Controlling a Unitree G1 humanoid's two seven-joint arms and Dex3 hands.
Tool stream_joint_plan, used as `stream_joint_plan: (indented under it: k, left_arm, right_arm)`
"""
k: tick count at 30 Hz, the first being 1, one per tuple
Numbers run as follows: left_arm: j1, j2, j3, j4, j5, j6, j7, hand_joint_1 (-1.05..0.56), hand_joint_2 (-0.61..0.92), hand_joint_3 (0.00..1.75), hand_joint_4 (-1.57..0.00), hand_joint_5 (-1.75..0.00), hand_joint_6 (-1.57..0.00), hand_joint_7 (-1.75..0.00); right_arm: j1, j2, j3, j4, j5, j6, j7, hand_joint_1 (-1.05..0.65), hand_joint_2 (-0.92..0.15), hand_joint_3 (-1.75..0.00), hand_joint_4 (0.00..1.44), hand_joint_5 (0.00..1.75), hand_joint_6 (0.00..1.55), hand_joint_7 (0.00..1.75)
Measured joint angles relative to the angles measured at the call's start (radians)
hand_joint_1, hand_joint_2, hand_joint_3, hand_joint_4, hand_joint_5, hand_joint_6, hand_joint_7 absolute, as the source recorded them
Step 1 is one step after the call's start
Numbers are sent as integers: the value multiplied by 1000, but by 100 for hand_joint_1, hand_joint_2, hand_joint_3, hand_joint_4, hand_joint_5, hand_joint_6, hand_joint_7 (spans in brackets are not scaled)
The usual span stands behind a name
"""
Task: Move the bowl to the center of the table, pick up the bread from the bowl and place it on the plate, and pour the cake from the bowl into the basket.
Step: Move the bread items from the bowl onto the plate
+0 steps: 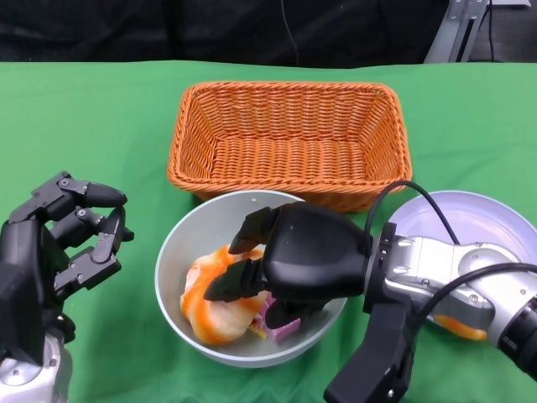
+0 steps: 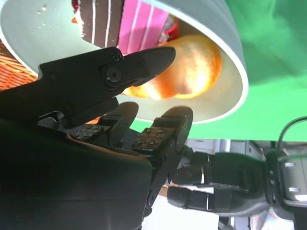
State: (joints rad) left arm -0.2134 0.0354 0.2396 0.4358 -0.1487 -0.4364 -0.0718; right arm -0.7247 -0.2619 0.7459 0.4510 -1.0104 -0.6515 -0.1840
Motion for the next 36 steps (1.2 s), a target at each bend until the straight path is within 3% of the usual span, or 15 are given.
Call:
stream_joint_plan:
  k: [8,22,29,34,36]
  left_arm:
    - [0,0,-6,-19,4,14,1,-17,58,83,-81,-132,-87,-107]
    - [0,-7,2,-14,-20,-9,-2,-12,55,94,-82,-135,-87,-110]
    - [0,-7,12,-14,-21,-11,0,-11,54,97,-81,-139,-87,-108]
    - [0,-7,12,-13,-21,-24,0,-12,52,99,-82,-141,-90,-108]
    - [0,-9,12,-13,-20,-24,2,-13,51,100,-82,-142,-90,-108]
  right_arm:
    - [53,10,18,-14,-101,77,-117,-71,-90,-1,58,11,55,1]
    - [65,97,71,103,-170,188,-296,-72,-92,-1,67,14,62,2]
    - [61,115,80,152,-170,207,-310,-71,-86,0,67,13,64,1]
    - [59,124,94,156,-164,245,-243,-74,-88,-1,67,13,52,1]
    - [52,124,97,147,-164,259,-203,-77,-91,-1,63,26,63,2]
